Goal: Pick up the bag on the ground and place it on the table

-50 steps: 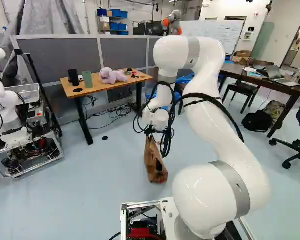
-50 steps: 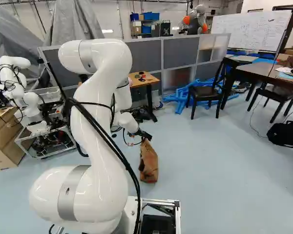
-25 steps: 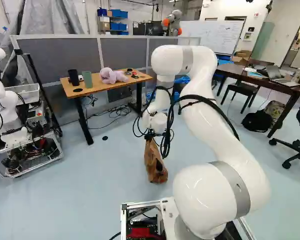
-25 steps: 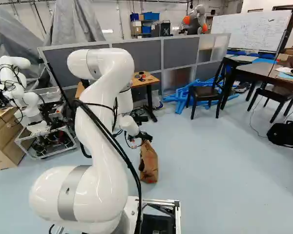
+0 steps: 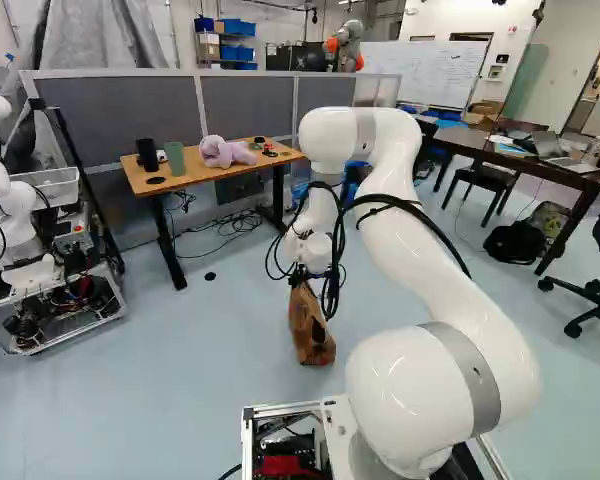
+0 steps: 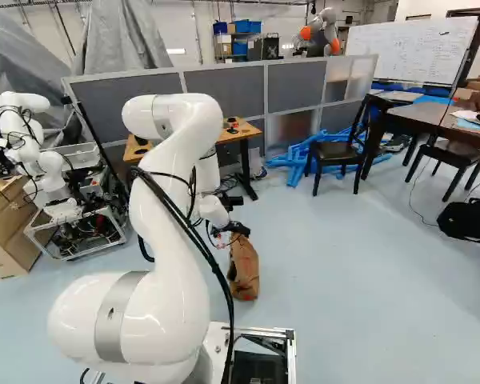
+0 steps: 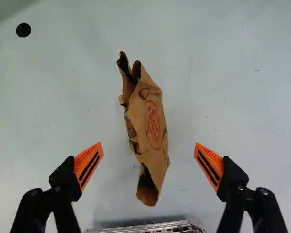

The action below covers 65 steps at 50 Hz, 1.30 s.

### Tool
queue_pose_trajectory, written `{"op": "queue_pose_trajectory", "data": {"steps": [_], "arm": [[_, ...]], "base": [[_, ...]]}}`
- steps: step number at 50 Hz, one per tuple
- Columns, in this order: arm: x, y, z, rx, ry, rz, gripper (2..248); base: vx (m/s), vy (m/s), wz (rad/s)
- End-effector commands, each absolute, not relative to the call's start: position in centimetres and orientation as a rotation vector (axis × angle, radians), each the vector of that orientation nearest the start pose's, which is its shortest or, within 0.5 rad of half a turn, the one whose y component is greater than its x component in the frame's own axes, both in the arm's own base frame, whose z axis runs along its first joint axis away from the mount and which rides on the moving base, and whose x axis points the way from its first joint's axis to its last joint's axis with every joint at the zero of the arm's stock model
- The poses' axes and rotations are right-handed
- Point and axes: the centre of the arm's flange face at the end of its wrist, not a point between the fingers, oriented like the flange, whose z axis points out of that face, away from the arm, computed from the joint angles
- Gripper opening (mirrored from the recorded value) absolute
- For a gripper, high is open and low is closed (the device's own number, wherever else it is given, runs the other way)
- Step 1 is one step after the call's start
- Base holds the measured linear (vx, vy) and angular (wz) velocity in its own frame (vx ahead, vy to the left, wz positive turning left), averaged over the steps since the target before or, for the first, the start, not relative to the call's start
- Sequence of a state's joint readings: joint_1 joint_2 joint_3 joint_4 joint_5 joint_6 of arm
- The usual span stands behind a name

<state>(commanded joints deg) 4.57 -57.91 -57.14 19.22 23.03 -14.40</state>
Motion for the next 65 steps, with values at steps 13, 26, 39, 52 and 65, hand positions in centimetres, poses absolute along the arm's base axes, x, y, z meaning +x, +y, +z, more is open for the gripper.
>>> {"op": "queue_pose_trajectory", "data": {"steps": [13, 26, 39, 52, 65], "arm": [[50.9, 2.9, 4.1, -3.191, 0.004, -0.584, 247], [51.1, 2.9, 2.2, -3.196, 0.003, -0.564, 247], [51.3, 2.9, 0.3, -3.200, 0.001, -0.546, 247], [51.5, 3.0, -1.6, -3.203, 0.000, -0.529, 247], [51.7, 3.0, -3.6, -3.206, -0.001, -0.515, 247]], "base": [[0.000, 0.000, 0.000], [0.000, 0.000, 0.000], [0.000, 0.000, 0.000], [0.000, 0.000, 0.000], [0.000, 0.000, 0.000]]}}
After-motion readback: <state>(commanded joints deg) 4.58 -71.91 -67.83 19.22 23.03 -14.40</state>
